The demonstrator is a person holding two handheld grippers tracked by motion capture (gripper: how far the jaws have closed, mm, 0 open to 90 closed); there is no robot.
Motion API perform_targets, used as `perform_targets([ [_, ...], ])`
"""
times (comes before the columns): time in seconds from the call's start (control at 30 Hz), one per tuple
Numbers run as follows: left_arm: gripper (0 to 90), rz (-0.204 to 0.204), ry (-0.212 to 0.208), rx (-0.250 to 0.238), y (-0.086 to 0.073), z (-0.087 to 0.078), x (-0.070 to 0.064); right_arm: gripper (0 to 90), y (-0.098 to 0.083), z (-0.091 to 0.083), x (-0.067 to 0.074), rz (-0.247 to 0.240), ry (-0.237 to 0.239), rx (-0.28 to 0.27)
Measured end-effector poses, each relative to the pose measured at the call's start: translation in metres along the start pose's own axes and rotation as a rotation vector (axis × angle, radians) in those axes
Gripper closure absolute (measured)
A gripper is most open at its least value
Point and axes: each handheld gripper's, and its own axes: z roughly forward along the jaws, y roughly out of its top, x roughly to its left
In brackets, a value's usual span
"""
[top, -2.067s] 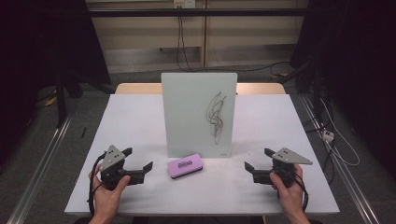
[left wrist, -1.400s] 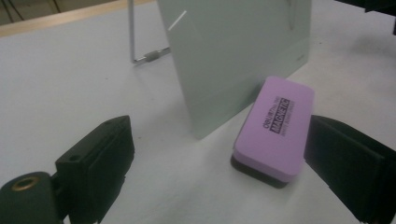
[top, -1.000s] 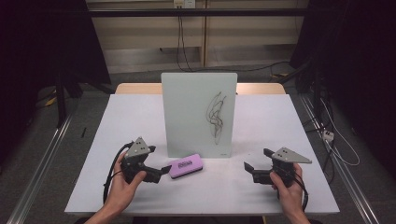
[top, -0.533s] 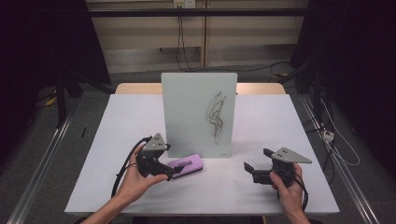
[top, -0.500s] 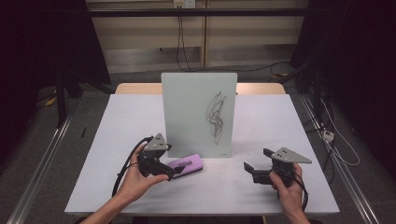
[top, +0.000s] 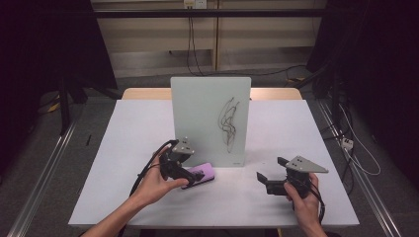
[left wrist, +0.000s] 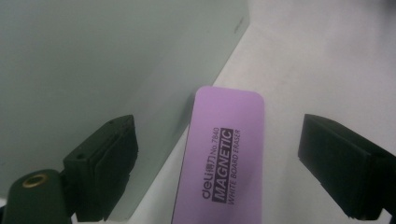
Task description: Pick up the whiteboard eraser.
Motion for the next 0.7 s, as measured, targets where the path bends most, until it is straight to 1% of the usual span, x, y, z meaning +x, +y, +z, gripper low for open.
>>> perform_targets([
  [0.03, 11.9, 0.011, -0.009, 0.026, 0.002, 0.002, 0.000, 4.8, 0.000, 0.000, 0.000, 0.001, 0.000, 0.000],
  [0.07, 12.6, 0.014, -0.012, 0.039, 0.003, 0.005, -0.001, 4.8, 0.000, 0.000, 0.000, 0.003, -0.002, 0.001],
  [0.1, 14.5, 0.029, -0.020, 0.054, 0.003, 0.007, -0.001, 4.8, 0.000, 0.000, 0.000, 0.004, 0.001, 0.003],
  [0.13, 14.5, 0.032, -0.029, 0.070, 0.004, 0.009, -0.001, 4.8, 0.000, 0.000, 0.000, 0.004, 0.001, 0.003],
  [0.17, 16.9, 0.029, -0.027, 0.075, 0.003, 0.011, -0.001, 4.8, 0.000, 0.000, 0.000, 0.000, 0.002, 0.005],
  [0.2, 17.0, 0.033, -0.027, 0.075, 0.003, 0.012, -0.001, 4.8, 0.000, 0.000, 0.000, -0.003, 0.006, 0.006],
  [0.23, 18.3, 0.040, -0.028, 0.085, 0.002, 0.012, -0.002, 4.7, 0.000, 0.001, 0.001, -0.003, 0.007, 0.005],
  [0.27, 18.3, 0.037, -0.029, 0.097, 0.001, 0.012, -0.002, 4.7, 0.000, 0.001, 0.001, -0.003, 0.007, 0.005],
  [0.33, 20.2, 0.037, -0.031, 0.098, -0.001, 0.011, -0.003, 4.7, 0.001, 0.001, 0.001, -0.008, 0.010, 0.004],
  [0.37, 22.2, 0.034, -0.032, 0.096, -0.002, 0.010, -0.002, 4.7, 0.001, 0.002, 0.001, -0.006, 0.011, 0.003],
  [0.43, 25.8, 0.033, -0.035, 0.115, -0.004, 0.011, 0.000, 4.7, 0.001, 0.002, 0.001, -0.006, 0.011, 0.006],
  [0.47, 29.5, 0.030, -0.036, 0.128, -0.005, 0.012, 0.000, 4.7, 0.001, 0.003, 0.001, -0.008, 0.014, 0.008],
  [0.5, 29.5, 0.032, -0.041, 0.135, -0.005, 0.013, 0.000, 4.7, 0.001, 0.003, 0.001, -0.008, 0.014, 0.008],
  [0.53, 31.7, 0.034, -0.040, 0.139, -0.005, 0.013, 0.001, 4.7, 0.001, 0.003, 0.002, -0.007, 0.014, 0.010],
  [0.6, 31.7, 0.021, -0.045, 0.129, -0.005, 0.015, 0.002, 4.7, 0.001, 0.002, 0.001, -0.007, 0.014, 0.008],
  [0.63, 31.6, 0.020, -0.054, 0.135, -0.006, 0.016, 0.003, 4.6, 0.000, 0.002, 0.001, -0.007, 0.015, 0.007],
  [0.67, 31.7, 0.026, -0.057, 0.145, -0.006, 0.018, 0.005, 4.7, 0.000, 0.002, 0.001, -0.005, 0.015, 0.009],
  [0.7, 31.8, 0.023, -0.059, 0.148, -0.007, 0.019, 0.005, 4.6, 0.000, 0.002, 0.001, -0.002, 0.015, 0.010],
])
